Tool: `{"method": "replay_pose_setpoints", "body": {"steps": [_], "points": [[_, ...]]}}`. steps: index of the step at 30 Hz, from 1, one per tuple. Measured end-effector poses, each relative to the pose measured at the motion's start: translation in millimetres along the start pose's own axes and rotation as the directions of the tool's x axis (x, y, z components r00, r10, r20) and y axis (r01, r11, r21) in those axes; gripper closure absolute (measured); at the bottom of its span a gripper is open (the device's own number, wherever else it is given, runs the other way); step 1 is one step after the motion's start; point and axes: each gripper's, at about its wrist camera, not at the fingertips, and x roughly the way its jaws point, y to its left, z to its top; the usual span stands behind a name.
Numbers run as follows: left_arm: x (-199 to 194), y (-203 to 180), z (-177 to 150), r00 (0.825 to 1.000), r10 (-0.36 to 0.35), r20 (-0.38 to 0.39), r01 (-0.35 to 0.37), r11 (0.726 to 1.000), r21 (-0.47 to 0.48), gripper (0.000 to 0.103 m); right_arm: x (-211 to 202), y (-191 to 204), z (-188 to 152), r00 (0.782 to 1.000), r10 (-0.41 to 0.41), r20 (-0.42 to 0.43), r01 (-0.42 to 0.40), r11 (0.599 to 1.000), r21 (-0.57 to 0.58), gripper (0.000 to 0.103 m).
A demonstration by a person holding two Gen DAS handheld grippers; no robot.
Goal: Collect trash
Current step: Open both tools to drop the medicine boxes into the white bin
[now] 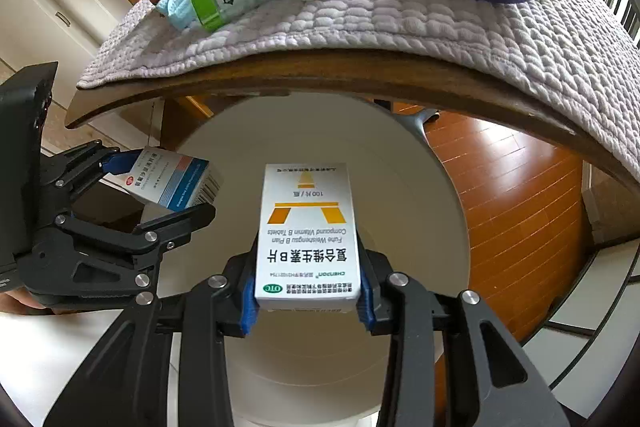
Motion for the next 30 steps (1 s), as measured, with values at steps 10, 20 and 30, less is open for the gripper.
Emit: {"method": "replay_pose_setpoints", "body": {"steps": [10, 20, 30], "points": [[15.1, -4.7, -0.9, 1.000, 0.005, -0.015, -0.005, 1.000, 0.011, 0.019, 0.4, -9.5, -5.3, 1.000, -0.005, -0.012, 0.005, 1.000, 0.005, 0.066], [19.8, -2.4, -10.1, 1.000, 0.019, -0.023, -0.018, 1.000, 0.020, 0.019, 4.9, -11.2, -8.0, 1.000, -0.005, -0.023, 0.005, 1.000, 0.014, 0.066], [20.2, 4.4, -9.3, 0.999, 0.037, -0.030, -0.037, 0.999, 0.021, 0.019, 7.4, -17.7, -12.7, 0.999, -0.004, -0.034, 0.005, 1.000, 0.017, 0.066]]}}
